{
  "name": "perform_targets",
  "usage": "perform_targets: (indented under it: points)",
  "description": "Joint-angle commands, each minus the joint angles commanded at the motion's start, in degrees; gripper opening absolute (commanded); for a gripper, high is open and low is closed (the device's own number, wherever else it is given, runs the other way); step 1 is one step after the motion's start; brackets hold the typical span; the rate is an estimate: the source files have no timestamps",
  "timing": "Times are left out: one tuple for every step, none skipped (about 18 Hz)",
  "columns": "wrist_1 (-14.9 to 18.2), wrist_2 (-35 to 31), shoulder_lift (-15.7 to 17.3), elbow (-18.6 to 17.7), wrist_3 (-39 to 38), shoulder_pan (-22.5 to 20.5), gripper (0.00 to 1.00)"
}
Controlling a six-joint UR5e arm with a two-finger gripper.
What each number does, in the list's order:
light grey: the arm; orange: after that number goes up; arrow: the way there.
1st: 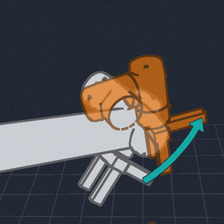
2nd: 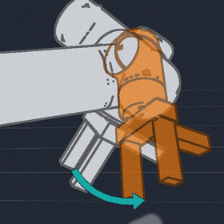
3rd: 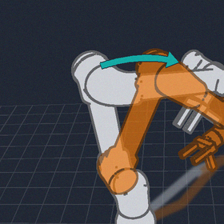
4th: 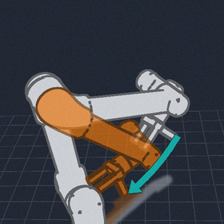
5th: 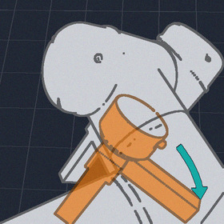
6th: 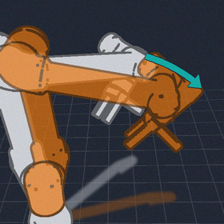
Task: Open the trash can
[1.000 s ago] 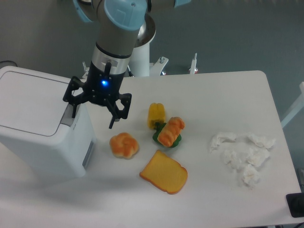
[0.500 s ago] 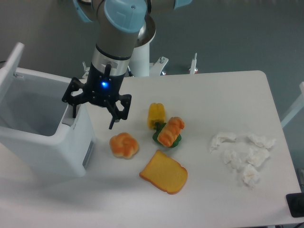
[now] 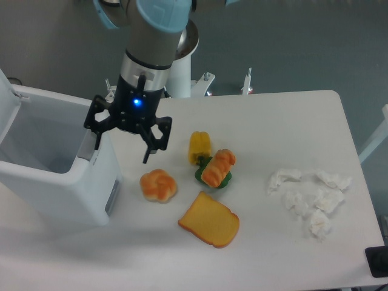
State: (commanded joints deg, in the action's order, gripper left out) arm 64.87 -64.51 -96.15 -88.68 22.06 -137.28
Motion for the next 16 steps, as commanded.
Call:
perform_targets:
  points:
    - [-0.7, 0.09, -0.09, -0.09, 1.13, -0.62, 1.0]
    - [-0.97, 0.0, -0.17, -0.17, 2.63, -1.58, 1.0]
    - [-1.06, 0.0, -0.26, -0.35, 4.55, -2.55, 1.0]
    - [-1.32, 0.0, -0.44, -0.61, 6.84, -3.43, 1.0]
    - [-1.32, -0.09, -0.87, -0.61, 9.47, -4.65, 1.0]
    - [-1.41, 0.0, -1.4, -0.7, 12.28, -6.06, 1.0]
    - [-1.41, -0.09, -2.19, -0.7, 14.74, -7.55, 1.0]
    - [-1.5, -0.09, -3.24, -0.7, 17.03, -8.87, 1.0]
    - [-1.5, -0.09, -4.38, -0.7, 19.32, -10.28, 1.0]
    - [-1.5, -0.17, -5.35, -0.7, 21.25, -11.42, 1.0]
    - [-1.5, -0.26, -6.23, -0.62, 22.84, -12.04, 1.0]
    - [-1.5, -1.05, -7.11, -0.61, 24.6, -12.48, 1.0]
    - [-1.59, -2.36, -7.9, -0.44, 26.0, -12.57, 1.0]
    - [-1.93, -4.03, -8.52, -0.35, 27.32, -12.66, 1.0]
    - [-2.02, -5.7, -9.05, -0.18, 28.82, -12.66, 1.0]
    - [-2.37, -6.93, -10.01, -0.17, 30.75, -12.66, 1.0]
